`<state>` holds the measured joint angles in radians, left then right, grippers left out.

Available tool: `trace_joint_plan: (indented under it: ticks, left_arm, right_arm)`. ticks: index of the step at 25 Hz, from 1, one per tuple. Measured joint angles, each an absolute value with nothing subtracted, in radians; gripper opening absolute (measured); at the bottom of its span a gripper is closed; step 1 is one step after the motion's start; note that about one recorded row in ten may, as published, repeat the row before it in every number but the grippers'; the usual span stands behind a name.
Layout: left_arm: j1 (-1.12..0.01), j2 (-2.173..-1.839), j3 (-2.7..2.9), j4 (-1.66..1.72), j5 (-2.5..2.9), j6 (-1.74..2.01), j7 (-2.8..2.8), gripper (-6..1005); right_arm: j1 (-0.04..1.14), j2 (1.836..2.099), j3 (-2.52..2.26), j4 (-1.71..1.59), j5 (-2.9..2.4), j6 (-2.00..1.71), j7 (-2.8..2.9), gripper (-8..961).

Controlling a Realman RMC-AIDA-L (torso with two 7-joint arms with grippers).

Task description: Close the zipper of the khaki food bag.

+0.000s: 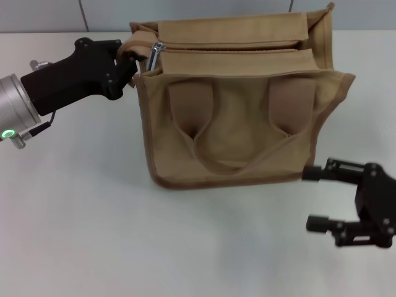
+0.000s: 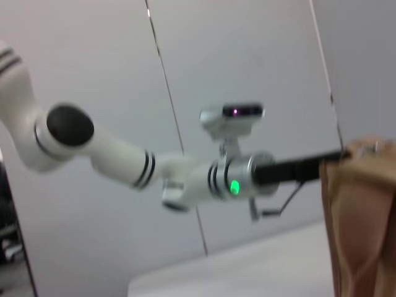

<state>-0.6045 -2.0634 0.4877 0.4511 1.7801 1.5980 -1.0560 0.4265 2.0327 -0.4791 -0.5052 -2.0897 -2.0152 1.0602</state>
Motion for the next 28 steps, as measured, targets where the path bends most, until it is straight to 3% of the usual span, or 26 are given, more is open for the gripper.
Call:
trace_joint_plan:
  ticks: [8,21,28]
  left_arm:
    - [-0.635,-2.072,0.496,0.416,1.726,1.669,-1.049,1]
    - [-0.668,-2.074,0.493,0.361,1.714,1.658,-1.024,1]
    - [-0.669,-2.074,0.489,0.341,1.714,1.663,-1.0,1]
  right_arm:
    - [0.461,2.036,-0.472,-0.464,-1.879,-2.074,1.15,792]
    - [0.642,2.035,-0.481,-0.481,-1.846,-1.921,1.441,737]
    - [0.719,2.057,-0.511,-0.486,-1.851,-1.805,1.504,707]
